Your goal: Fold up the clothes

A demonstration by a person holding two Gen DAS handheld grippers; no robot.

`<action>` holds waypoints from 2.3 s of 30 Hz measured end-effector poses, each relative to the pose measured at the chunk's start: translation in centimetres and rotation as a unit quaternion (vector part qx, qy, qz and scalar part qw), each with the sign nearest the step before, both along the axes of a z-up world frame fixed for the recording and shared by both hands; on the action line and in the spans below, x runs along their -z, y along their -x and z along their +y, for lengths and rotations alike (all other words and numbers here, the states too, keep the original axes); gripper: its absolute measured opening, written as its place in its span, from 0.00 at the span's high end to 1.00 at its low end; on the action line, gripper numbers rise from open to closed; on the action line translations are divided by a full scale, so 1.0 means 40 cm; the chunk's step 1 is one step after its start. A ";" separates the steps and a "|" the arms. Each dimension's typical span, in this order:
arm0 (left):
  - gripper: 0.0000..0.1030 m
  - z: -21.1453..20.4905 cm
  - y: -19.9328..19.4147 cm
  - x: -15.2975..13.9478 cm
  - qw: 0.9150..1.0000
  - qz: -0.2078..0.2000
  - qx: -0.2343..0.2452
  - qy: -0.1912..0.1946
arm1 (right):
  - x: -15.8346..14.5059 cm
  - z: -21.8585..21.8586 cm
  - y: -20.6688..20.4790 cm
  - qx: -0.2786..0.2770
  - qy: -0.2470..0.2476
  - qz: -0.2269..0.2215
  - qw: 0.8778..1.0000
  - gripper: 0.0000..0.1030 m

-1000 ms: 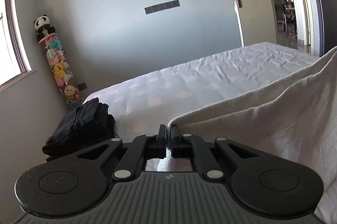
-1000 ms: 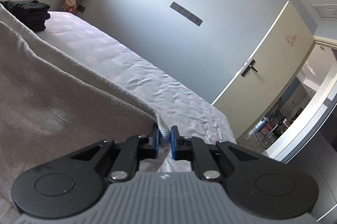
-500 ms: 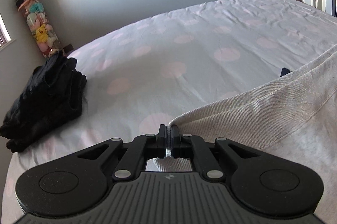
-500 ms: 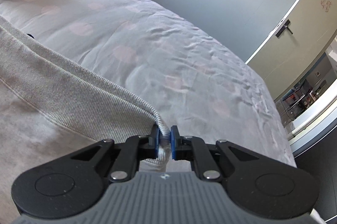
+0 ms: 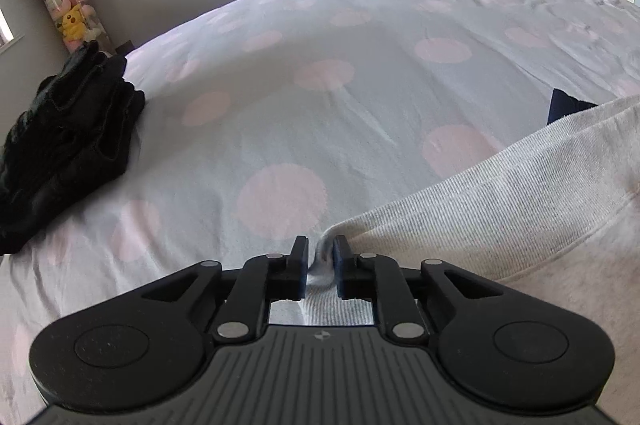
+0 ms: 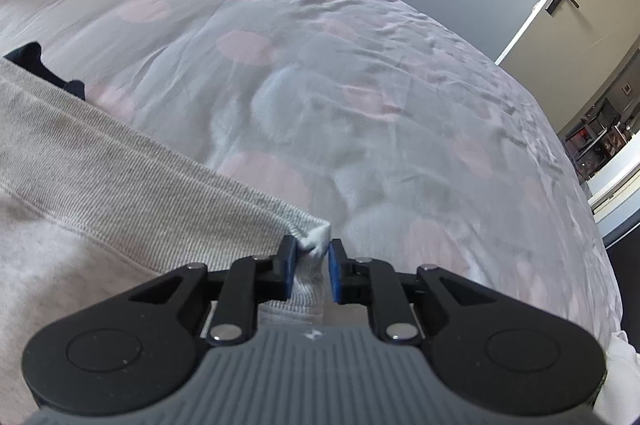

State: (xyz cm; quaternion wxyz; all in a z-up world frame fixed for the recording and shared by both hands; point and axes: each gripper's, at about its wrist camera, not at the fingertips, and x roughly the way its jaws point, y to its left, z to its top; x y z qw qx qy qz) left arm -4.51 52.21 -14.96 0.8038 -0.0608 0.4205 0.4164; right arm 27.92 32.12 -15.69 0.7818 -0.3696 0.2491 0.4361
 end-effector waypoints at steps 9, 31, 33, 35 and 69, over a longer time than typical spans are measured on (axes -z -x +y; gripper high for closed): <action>0.47 -0.099 0.137 -0.122 0.994 -0.075 -0.072 0.042 | -0.136 -0.174 -0.007 0.081 -0.077 0.067 0.991 0.61; 0.80 -0.358 0.417 -0.010 0.933 -0.209 -0.224 0.189 | 0.052 -0.709 0.107 0.258 -0.243 0.385 0.852 0.80; 0.91 -0.373 0.421 -0.008 0.939 -0.199 -0.223 0.171 | 0.039 -0.708 0.117 0.258 -0.243 0.363 0.861 0.88; 0.92 -0.380 0.417 -0.007 0.947 -0.180 -0.215 0.157 | 0.032 -0.709 0.126 0.263 -0.237 0.343 0.870 0.91; 0.70 -0.430 0.306 -0.067 0.975 -0.193 -0.108 0.024 | -0.013 -0.656 0.176 0.295 -0.243 0.255 0.888 0.53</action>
